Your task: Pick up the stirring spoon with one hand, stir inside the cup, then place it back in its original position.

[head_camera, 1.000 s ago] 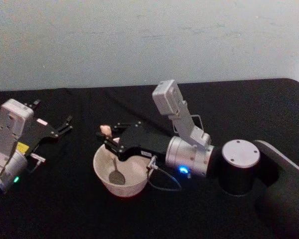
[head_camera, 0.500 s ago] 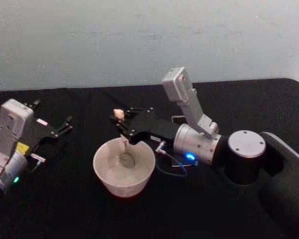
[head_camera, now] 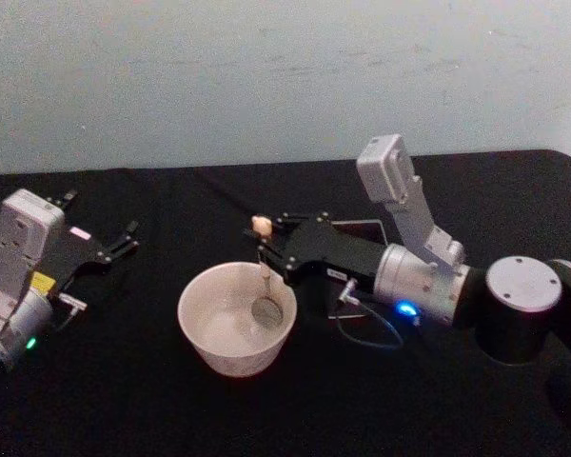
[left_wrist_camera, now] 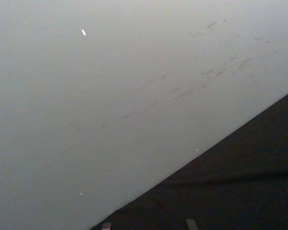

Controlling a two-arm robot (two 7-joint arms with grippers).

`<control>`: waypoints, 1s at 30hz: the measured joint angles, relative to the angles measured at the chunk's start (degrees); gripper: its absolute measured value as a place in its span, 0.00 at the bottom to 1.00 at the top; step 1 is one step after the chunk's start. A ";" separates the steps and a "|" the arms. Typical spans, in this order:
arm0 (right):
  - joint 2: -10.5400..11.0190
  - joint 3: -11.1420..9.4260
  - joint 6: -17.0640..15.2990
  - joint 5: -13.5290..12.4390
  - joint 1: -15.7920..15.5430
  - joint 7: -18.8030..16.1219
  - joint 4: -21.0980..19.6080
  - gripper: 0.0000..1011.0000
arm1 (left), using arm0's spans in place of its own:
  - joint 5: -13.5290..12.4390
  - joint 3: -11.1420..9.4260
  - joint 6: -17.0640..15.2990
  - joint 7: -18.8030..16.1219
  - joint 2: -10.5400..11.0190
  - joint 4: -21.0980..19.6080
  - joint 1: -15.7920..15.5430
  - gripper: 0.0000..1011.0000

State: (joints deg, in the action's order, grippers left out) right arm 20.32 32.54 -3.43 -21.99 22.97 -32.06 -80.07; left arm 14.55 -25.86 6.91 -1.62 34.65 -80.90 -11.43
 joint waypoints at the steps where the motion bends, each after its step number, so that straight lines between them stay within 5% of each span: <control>1: 0.39 -0.06 -0.19 -0.21 -0.32 -0.21 -0.56 0.21 | 0.00 0.00 0.00 0.00 0.00 0.00 0.00 0.99; 8: 3.25 0.63 -1.59 -2.16 -3.02 -2.28 -4.94 0.21 | 0.00 0.00 0.00 0.00 0.00 0.00 0.00 0.99; 14: 3.65 2.06 -1.85 -2.93 -3.70 -3.00 -6.46 0.21 | 0.00 0.00 0.00 0.00 0.00 0.00 0.00 0.99; 30: -1.18 5.08 -3.39 -3.40 -0.35 -0.86 -2.72 0.21 | 0.00 0.00 0.00 0.00 0.00 0.00 0.00 0.99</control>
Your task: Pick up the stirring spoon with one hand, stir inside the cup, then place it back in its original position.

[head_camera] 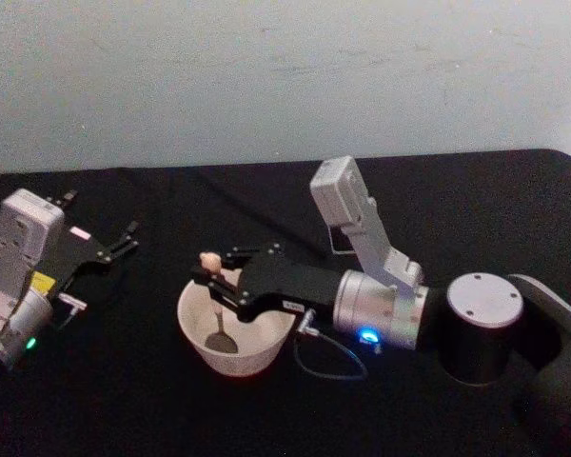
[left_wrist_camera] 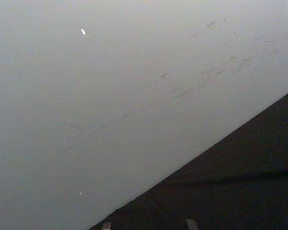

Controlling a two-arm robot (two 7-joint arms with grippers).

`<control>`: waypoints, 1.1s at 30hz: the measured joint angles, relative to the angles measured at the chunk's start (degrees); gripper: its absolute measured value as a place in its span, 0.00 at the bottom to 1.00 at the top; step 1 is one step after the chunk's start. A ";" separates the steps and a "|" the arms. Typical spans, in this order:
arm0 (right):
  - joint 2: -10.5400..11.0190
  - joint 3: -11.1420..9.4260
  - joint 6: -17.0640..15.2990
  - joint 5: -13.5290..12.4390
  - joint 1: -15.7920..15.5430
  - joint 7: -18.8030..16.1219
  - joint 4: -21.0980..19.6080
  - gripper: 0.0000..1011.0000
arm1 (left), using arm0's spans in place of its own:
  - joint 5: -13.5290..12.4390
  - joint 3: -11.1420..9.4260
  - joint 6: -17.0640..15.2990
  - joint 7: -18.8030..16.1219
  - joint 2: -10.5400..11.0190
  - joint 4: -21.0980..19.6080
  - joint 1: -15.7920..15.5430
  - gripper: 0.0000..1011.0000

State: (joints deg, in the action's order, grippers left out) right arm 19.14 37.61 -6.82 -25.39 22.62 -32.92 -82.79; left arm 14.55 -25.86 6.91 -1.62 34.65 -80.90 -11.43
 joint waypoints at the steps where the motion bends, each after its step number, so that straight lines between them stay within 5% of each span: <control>1: -0.35 0.05 0.02 0.12 0.30 0.19 0.48 0.21 | 0.00 0.00 0.00 0.00 0.00 0.00 0.00 0.99; 9: -3.29 -0.41 0.87 1.74 3.11 2.67 5.50 0.21 | 0.00 0.00 0.00 0.00 0.00 0.00 0.00 0.99; 18: -4.14 -2.19 1.91 3.05 4.30 4.04 8.51 0.21 | 0.00 0.00 0.00 0.00 0.00 0.00 0.00 0.99; 26: -2.23 -4.01 2.48 3.54 3.35 3.73 6.99 0.21 | 0.00 0.00 0.00 0.00 0.00 0.00 0.00 0.99; 33: 1.09 -5.40 1.39 2.06 0.29 2.31 1.85 0.21 | 0.00 0.00 0.00 0.00 0.00 0.00 0.00 0.99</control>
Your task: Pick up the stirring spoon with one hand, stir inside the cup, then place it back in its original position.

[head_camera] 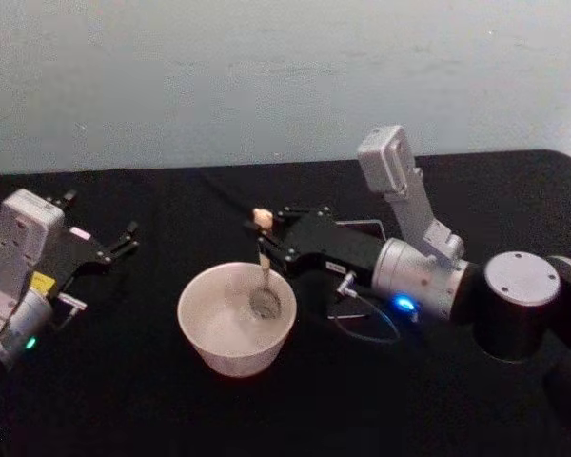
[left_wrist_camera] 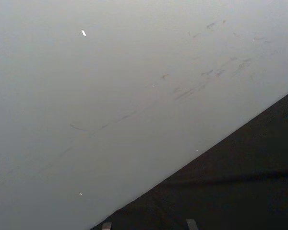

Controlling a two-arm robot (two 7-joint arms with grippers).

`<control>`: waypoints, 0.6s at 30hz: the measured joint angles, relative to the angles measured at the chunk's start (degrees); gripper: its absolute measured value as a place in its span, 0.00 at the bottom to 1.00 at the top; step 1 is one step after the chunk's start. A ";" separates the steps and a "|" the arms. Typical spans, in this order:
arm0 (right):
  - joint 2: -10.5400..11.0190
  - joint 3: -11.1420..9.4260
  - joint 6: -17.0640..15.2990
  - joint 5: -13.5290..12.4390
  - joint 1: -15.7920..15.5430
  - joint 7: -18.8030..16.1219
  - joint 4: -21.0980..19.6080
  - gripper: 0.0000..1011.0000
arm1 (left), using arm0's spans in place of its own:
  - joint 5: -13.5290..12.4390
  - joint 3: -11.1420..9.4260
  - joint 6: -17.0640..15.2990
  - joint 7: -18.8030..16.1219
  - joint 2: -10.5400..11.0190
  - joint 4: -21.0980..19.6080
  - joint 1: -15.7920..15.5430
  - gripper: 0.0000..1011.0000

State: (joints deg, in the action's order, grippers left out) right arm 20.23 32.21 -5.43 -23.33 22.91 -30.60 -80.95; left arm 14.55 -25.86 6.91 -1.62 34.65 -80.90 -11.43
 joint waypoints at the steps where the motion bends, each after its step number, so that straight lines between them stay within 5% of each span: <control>1: 0.37 -0.06 -0.18 -0.26 -0.43 -0.21 -0.67 0.21 | 0.00 0.00 0.00 0.00 0.00 -0.01 0.00 0.99; 11: 4.58 0.83 -2.00 -3.23 -4.86 -2.58 -8.17 0.21 | 0.00 0.00 0.00 0.00 0.00 0.00 0.00 0.99; 18: 4.55 2.51 -2.24 -3.61 -4.85 -2.88 -8.89 0.21 | 0.00 0.00 0.00 0.00 0.00 0.00 0.00 0.99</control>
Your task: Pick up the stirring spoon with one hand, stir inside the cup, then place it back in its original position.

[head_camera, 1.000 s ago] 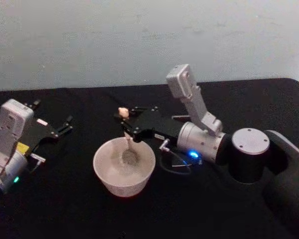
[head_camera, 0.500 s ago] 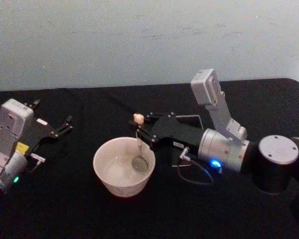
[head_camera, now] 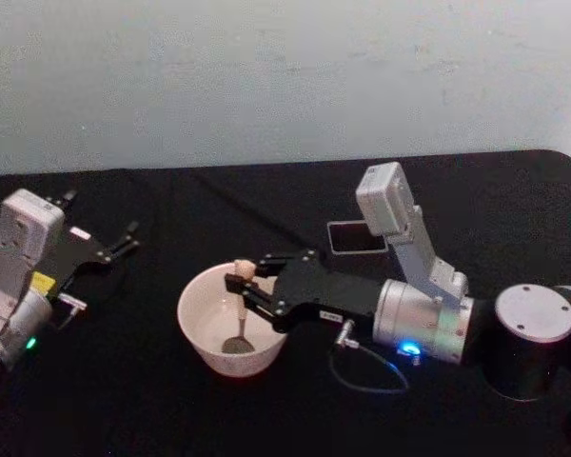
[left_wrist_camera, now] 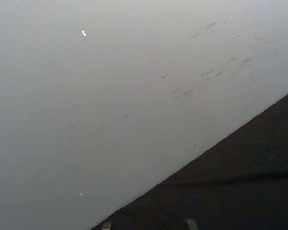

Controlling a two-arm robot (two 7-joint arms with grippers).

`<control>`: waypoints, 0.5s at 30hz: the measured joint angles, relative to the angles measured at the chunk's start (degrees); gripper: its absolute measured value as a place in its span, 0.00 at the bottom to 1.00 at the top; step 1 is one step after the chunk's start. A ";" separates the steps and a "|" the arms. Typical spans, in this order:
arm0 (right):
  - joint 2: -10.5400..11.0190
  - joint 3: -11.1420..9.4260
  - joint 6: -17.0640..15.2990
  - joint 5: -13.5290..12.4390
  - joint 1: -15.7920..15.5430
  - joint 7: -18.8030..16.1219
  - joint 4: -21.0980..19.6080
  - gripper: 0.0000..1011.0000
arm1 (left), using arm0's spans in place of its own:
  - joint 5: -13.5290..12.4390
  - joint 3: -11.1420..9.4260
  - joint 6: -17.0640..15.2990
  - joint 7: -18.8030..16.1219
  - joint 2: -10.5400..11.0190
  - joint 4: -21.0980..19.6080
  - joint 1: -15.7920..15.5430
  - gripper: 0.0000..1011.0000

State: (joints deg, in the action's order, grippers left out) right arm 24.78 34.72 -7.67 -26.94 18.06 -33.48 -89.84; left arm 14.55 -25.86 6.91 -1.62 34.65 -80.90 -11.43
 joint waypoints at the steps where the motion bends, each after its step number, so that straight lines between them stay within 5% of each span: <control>1: -0.38 0.36 -0.04 -0.05 0.27 0.02 0.19 0.21 | 0.00 0.00 0.00 0.00 0.00 0.00 0.00 0.99; 15: -5.92 2.47 -0.42 0.47 5.42 2.03 7.09 0.21 | 0.00 0.00 0.00 0.00 0.00 0.00 0.00 0.99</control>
State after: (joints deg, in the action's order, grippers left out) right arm 18.86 37.19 -8.09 -26.47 23.48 -31.45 -82.75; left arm 14.55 -25.86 6.91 -1.62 34.65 -80.90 -11.43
